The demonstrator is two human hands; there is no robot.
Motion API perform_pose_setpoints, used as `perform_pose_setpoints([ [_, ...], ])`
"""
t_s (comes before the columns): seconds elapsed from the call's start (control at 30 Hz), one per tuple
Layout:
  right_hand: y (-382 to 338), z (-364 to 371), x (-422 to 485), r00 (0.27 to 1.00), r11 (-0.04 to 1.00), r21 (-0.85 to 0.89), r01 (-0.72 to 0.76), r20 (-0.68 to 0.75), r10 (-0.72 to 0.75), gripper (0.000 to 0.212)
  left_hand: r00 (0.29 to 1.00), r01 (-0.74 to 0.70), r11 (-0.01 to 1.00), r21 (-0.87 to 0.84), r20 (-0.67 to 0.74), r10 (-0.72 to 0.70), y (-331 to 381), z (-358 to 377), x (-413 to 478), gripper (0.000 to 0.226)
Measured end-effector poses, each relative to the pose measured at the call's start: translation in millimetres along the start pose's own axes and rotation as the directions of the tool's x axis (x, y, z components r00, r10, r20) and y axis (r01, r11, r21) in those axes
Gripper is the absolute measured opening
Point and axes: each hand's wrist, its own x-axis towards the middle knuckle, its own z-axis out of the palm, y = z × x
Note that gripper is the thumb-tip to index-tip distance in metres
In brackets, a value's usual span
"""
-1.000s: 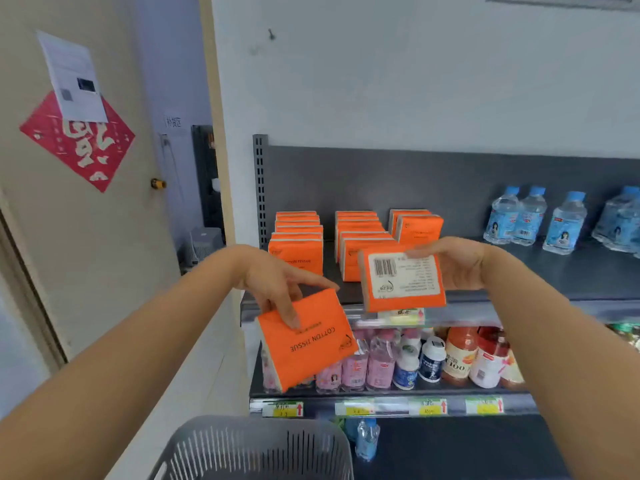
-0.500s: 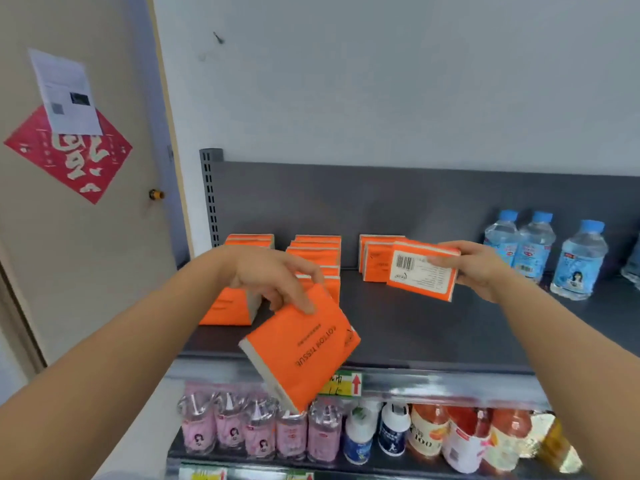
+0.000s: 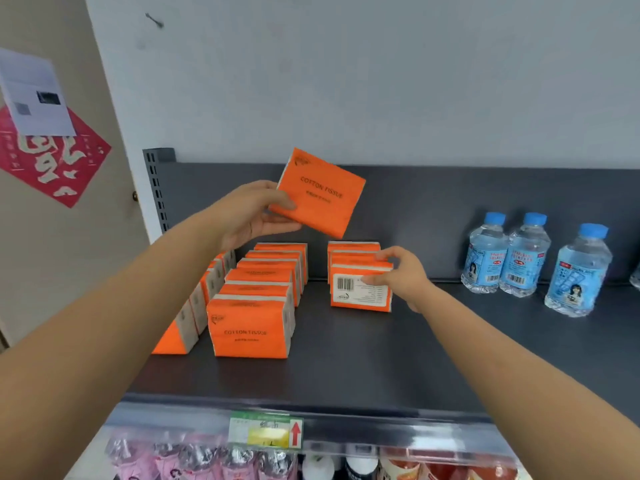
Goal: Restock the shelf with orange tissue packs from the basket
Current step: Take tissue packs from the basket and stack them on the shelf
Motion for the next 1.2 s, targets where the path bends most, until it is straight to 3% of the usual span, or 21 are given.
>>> perform_pose_setpoints([
  [0.17,8,9,9,0.999,0.993,-0.113,0.021,-0.047,-0.027,0.088,0.999,0.033,0.983,-0.179,0.031,-0.028,-11,4,18,0.048],
  [0.33,12,13,11,0.994,0.978,-0.180,0.106,-0.006,-0.108,0.093,0.996,0.077,0.995,0.066,0.045,-0.080,-20,12,32,0.042],
  [0.43,8,2,8,0.977,0.954,-0.222,0.202,-0.028,-0.214,0.082,0.988,0.127,0.987,0.100,0.071,-0.134,-34,18,40,0.042],
  [0.53,-7,-10,-1,0.933,0.917,-0.180,0.357,0.027,-0.358,0.066,0.981,0.178,0.984,0.005,0.076,-0.178,-47,28,45,0.043],
  [0.63,-26,-12,-10,0.912,0.912,-0.017,0.410,0.028,-0.409,0.052,0.970,0.226,0.974,-0.030,0.097,-0.222,-53,40,46,0.047],
  [0.73,-37,-13,-13,0.904,0.898,0.111,0.427,-0.091,-0.418,0.046,0.982,0.149,0.970,0.190,0.085,-0.168,-54,43,40,0.048],
  [0.83,-37,-15,-14,0.901,0.902,0.030,0.431,-0.070,-0.428,0.046,0.999,-0.046,0.887,0.460,0.019,0.042,-51,38,33,0.062],
  [0.9,-30,-16,-18,0.906,0.906,-0.038,0.422,-0.026,-0.423,0.050,0.981,-0.194,0.795,0.575,0.109,0.161,-51,36,28,0.058],
  [0.97,-21,-14,-23,0.897,0.887,-0.152,0.435,-0.007,-0.441,0.054,0.961,-0.277,0.673,0.686,0.199,0.192,-54,36,23,0.050],
  [1.1,-10,-4,-32,0.879,0.844,-0.304,0.441,-0.043,-0.475,0.060,0.958,-0.255,0.370,0.894,0.181,0.224,-60,42,19,0.038],
  [1.2,-16,-6,-36,0.871,0.841,-0.282,0.462,-0.037,-0.490,0.058,0.958,-0.254,0.362,0.897,0.182,0.221,-50,44,18,0.037],
])
